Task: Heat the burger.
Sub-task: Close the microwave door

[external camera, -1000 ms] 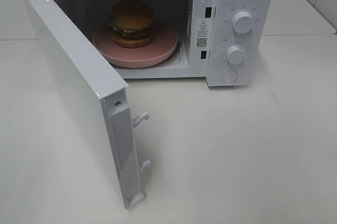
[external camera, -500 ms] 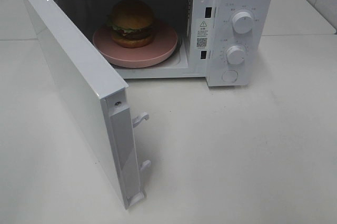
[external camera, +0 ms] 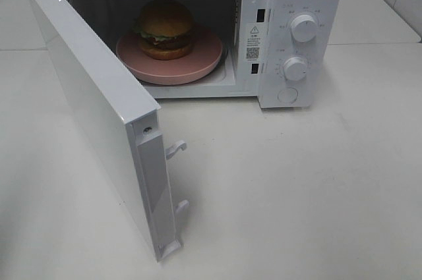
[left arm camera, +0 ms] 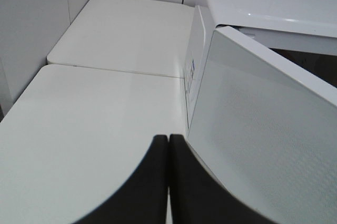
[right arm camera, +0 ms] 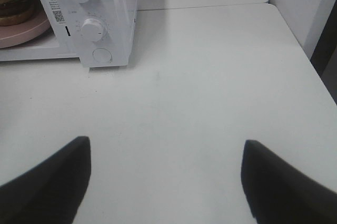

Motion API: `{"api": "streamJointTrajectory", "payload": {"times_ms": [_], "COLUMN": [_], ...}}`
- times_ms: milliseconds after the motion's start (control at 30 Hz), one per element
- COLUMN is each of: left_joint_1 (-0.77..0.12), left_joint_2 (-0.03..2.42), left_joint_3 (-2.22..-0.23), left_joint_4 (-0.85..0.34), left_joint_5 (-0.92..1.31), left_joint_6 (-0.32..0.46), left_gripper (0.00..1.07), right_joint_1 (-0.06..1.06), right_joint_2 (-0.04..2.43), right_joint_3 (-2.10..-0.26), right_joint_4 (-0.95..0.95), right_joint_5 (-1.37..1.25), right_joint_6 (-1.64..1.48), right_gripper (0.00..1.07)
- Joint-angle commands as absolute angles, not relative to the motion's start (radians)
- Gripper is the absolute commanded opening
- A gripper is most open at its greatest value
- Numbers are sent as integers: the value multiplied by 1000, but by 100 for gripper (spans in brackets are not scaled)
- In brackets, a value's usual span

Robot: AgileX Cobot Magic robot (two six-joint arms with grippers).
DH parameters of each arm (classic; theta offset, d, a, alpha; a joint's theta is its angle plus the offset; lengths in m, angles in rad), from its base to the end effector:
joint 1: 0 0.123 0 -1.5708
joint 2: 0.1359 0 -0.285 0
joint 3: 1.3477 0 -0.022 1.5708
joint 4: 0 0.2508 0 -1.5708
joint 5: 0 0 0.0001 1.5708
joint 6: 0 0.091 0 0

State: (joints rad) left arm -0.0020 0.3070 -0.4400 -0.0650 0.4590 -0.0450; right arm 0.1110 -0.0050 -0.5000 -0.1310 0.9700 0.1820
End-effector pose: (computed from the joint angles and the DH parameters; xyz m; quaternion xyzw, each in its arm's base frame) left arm 0.0708 -0.0028 0.2998 -0.0309 0.7854 -0.0438 0.6167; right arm -0.0015 -0.0100 0.2853 0.0290 0.8250 0.0171 0.5641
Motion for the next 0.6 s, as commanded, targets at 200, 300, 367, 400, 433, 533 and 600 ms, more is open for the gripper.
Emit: {"api": "streamJointTrajectory", "payload": {"times_ms": [200, 300, 367, 400, 433, 533, 600], "left_joint_1": [-9, -9, -9, -9, -9, -9, -9], "left_joint_2": [401, 471, 550, 550, 604, 695, 727], "left_joint_3": [-321, -259, -229, -229, -221, -221, -221], "left_joint_4": [-76, -76, -76, -76, -75, -74, -71], "left_joint_5": [95, -85, -167, -167, -222, -305, -331], "left_joint_6": [-48, -51, -51, -51, -51, -52, -56], "left_gripper": [0, 0, 0, 0, 0, 0, 0], "right_joint_1": [105, 105, 105, 105, 105, 105, 105], "right_joint_2": [-30, -30, -30, -30, -30, -30, -30], "right_joint_3": [-494, -494, -494, -494, -494, -494, -494], "right_joint_4": [-134, -134, -134, -134, -134, -134, -134], "right_joint_5": [964, 964, 964, 964, 964, 964, 964], "right_joint_6": [185, 185, 185, 185, 185, 185, 185], "right_gripper": [76, 76, 76, 76, 76, 76, 76]}}
